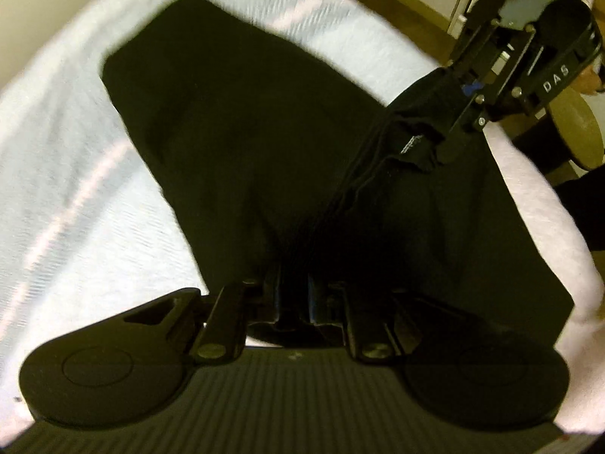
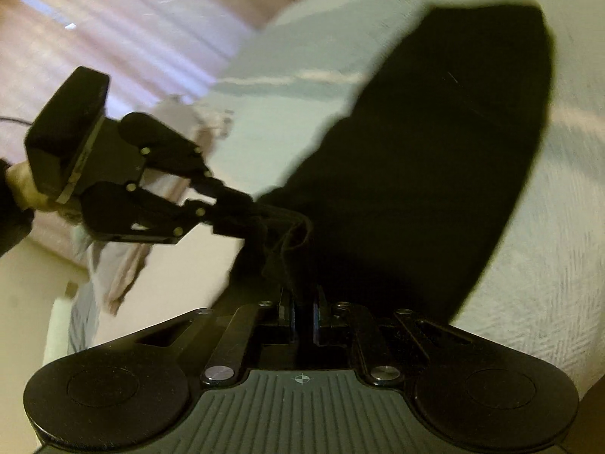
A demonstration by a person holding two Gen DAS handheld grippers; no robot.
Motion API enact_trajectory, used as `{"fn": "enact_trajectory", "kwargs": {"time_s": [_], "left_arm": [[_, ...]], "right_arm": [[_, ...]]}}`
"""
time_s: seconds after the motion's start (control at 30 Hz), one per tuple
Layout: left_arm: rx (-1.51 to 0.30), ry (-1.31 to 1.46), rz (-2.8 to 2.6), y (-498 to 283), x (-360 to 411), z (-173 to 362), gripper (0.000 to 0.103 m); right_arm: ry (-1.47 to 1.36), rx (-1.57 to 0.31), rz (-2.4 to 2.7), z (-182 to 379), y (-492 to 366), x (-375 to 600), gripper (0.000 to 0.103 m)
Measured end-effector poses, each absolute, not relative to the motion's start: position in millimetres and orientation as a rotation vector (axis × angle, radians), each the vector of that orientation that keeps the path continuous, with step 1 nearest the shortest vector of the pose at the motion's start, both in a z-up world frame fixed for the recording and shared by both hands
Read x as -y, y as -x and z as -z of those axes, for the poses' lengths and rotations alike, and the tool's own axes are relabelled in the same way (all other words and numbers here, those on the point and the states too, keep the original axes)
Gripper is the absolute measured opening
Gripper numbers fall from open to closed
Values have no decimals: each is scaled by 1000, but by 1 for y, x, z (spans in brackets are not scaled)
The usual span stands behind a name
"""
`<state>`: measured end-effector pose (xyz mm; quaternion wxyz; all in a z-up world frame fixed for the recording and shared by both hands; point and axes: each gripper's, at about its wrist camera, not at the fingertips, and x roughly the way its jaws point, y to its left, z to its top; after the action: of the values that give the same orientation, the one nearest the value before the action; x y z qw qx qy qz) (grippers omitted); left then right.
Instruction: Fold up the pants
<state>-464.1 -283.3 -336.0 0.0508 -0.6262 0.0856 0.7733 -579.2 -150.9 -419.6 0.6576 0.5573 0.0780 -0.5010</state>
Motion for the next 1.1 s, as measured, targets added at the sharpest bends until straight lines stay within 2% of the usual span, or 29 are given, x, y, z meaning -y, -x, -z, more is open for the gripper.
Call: {"fn": "enact_trajectory", "kwargs": {"time_s": [0.03,0.07,0.2,0.4,0.5,0.6,0.73,0.8,0.87,0.93,1.07,1.1], "left_arm": [[-248,1931,-2346,466,287,347,19],[-244,1957,-2358,468,294,357,26],[-98,1971,-2524,449,319,356,35],[65,1929,-2714,384,330,318,29],[232,1794,-2733,360,315,309,28],[316,1735,-2689,357,296,326,29],[337,1783,-2668,374,294,370,29],[350,1813,-2664,375,302,386,35],[364,1842,-2659,371,306,396,36],[409,1843,-2668,364,311,397,36],[337,1883,-2729,334,308,375,35],[324,1889,-2750,323,306,367,29]], "right_arm": [[-1272,-197,1176,427,584,153,13],[-1268,-222,1234,429,588,151,18],[-1167,-277,1406,411,596,132,21],[-997,-286,1271,377,543,127,24],[-961,-317,1209,394,520,141,28],[-984,-348,1220,417,524,152,30],[-1029,-346,1230,435,558,148,29],[-1020,-351,1214,434,567,140,29],[-1016,-378,1215,429,569,131,29],[-1018,-411,1249,423,570,121,30],[-971,-463,1284,402,545,94,33],[-935,-480,1264,396,525,87,34]]}}
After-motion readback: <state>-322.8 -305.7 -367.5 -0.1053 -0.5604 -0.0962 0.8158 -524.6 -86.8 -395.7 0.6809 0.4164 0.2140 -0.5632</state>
